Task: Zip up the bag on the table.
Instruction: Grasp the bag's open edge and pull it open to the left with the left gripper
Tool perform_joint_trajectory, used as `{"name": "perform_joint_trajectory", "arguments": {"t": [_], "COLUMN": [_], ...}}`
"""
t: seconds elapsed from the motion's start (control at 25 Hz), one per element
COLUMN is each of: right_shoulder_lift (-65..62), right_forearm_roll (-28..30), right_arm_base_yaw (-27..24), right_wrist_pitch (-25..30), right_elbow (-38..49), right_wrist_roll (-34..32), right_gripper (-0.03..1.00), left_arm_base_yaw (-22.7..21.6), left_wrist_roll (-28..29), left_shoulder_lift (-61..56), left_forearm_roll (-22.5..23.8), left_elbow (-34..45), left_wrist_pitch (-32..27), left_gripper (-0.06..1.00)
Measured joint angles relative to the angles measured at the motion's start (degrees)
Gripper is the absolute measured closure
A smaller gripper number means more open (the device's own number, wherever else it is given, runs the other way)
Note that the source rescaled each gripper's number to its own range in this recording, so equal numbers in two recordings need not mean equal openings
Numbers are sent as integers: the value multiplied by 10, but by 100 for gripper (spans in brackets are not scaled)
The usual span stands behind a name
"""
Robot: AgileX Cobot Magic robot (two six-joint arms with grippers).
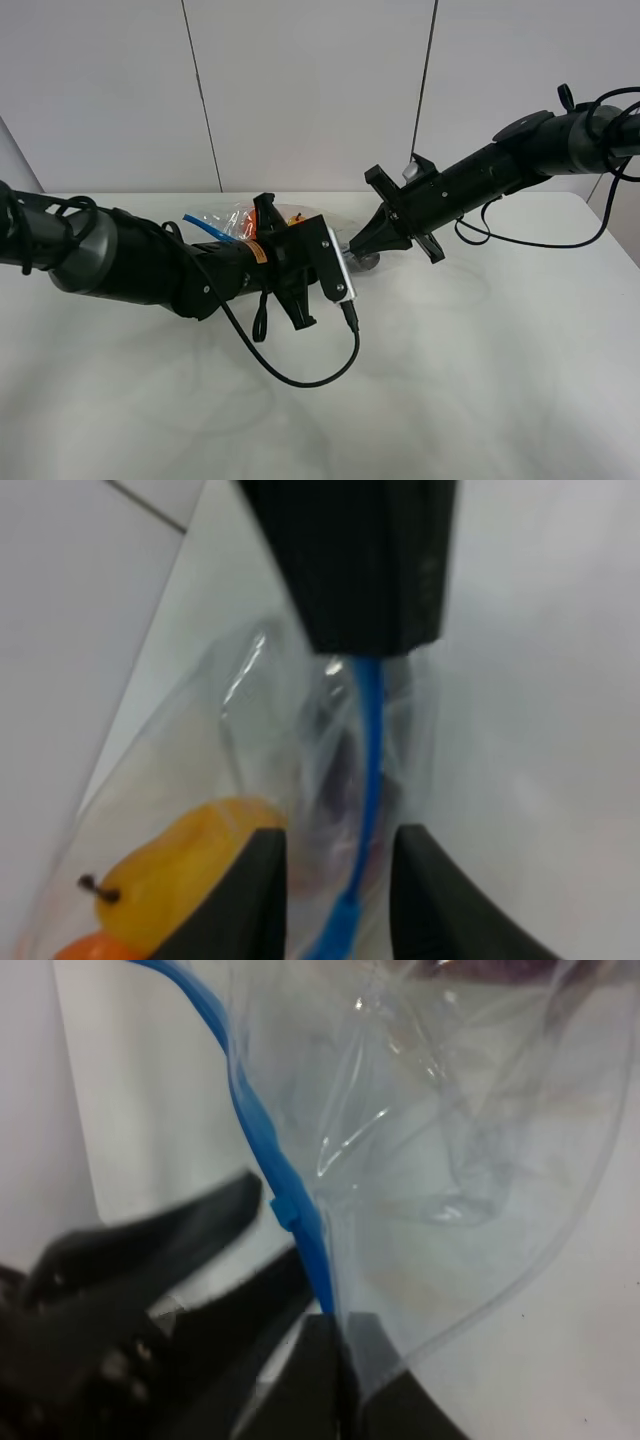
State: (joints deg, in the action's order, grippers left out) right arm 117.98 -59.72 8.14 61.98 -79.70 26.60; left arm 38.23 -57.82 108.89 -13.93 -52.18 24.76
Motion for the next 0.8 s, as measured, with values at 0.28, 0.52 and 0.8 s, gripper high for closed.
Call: {"name": "perform_joint_trajectory", "arguments": {"t": [0.28, 0.52, 0.8], "right_shoulder_lift": [0, 0, 0], "right_forearm_roll": [0, 0, 0], "right_arm_base_yaw": [0, 0, 0], "right_wrist_pitch": [0, 0, 0], "right_elbow": [0, 0, 0], "right_wrist_roll": [0, -2, -2], "right_gripper": [97, 97, 97], "left_arm_base_yaw": [3, 5, 5], "left_wrist_roll": [7, 9, 9], "left_shoulder_lift": [10, 10, 10], "left_forearm_roll": [1, 10, 11], "left_elbow": [0, 0, 0], "left_wrist_pitch": [3, 8, 9], "left_gripper": [60, 66, 93]}}
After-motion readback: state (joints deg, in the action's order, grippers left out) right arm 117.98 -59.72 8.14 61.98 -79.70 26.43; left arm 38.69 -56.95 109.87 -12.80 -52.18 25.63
